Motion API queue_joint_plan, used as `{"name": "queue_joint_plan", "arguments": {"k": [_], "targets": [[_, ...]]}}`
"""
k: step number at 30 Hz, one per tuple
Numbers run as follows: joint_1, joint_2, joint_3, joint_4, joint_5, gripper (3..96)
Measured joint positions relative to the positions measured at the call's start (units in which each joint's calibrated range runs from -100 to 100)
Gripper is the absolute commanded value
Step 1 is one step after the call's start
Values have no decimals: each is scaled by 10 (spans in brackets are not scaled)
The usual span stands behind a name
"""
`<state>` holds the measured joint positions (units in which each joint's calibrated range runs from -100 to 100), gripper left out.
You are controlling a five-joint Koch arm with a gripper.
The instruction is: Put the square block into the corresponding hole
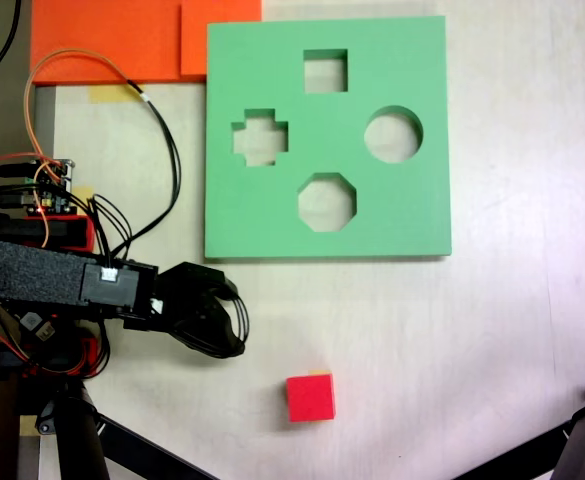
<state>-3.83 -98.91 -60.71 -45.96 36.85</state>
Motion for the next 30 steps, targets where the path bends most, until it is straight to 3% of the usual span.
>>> {"name": "queue_joint_plan", "arguments": {"k": [6, 12, 21, 30], "targets": [[13, 138, 306, -317, 30, 454], [0, 365, 583, -477, 33, 461], [-43, 628, 738, -513, -4, 887], [-67, 837, 830, -514, -34, 898]]}}
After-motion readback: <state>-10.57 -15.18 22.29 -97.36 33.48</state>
